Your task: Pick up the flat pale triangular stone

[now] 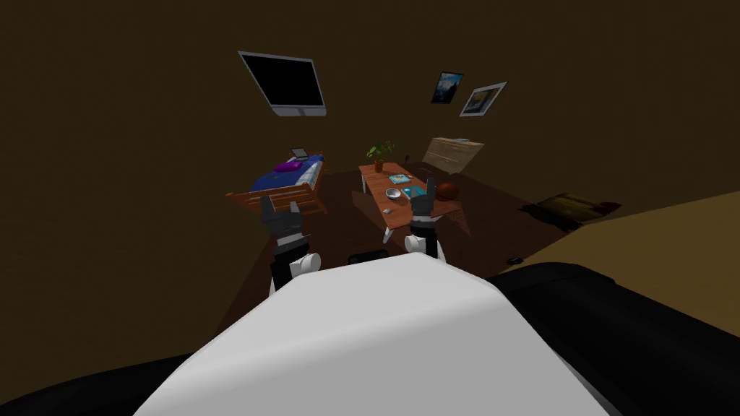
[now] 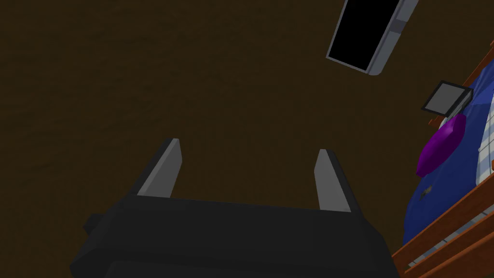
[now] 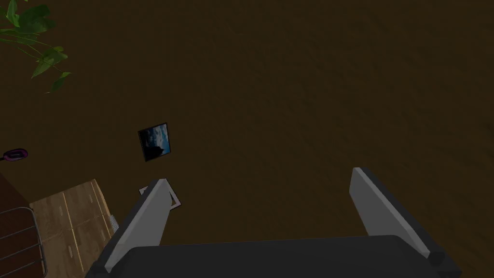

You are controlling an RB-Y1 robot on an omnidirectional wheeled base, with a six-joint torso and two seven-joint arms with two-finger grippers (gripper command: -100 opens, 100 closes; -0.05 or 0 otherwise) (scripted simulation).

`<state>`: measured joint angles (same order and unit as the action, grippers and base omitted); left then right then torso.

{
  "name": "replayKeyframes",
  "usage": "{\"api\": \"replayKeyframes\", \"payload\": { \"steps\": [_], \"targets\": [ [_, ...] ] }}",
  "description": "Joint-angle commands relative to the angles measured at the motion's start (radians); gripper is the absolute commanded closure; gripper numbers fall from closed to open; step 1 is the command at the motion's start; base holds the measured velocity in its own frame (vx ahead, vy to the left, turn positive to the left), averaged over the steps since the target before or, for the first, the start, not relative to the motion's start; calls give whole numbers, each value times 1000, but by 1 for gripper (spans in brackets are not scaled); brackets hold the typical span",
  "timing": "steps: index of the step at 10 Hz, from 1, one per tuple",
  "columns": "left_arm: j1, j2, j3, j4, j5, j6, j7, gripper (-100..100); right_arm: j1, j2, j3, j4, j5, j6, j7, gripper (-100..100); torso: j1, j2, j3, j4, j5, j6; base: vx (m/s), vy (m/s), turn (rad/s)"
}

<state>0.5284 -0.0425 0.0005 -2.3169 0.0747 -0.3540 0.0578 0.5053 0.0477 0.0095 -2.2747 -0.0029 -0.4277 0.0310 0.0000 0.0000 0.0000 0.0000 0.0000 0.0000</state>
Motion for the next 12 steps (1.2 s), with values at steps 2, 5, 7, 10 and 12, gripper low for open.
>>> {"api": "replayKeyframes", "payload": {
  "steps": [2,5,7,10,12],
  "targets": [
    [0,0,0,0,0,0,0,0,5,-72,-14,39,33,-15,1,-100,0,0,0,0,0,0,11,3,106],
    [0,0,0,0,0,0,0,0,12,-157,-38,110,92,-37,4,-100,-1,-2,-1,0,0,0,27,-3,130],
    [0,0,0,0,0,0,0,0,17,-215,-59,171,144,-55,9,-100,-1,-2,-1,-1,0,0,39,-3,193],
    [0,0,0,0,0,0,0,0,23,-287,-82,249,206,-74,17,-100,-1,-3,-2,-1,0,0,37,-10,192],
    [0,0,0,0,0,0,0,0,26,-323,-93,291,241,-84,22,-100,-1,-2,-1,0,0,0,22,-7,140]
  ]
}}
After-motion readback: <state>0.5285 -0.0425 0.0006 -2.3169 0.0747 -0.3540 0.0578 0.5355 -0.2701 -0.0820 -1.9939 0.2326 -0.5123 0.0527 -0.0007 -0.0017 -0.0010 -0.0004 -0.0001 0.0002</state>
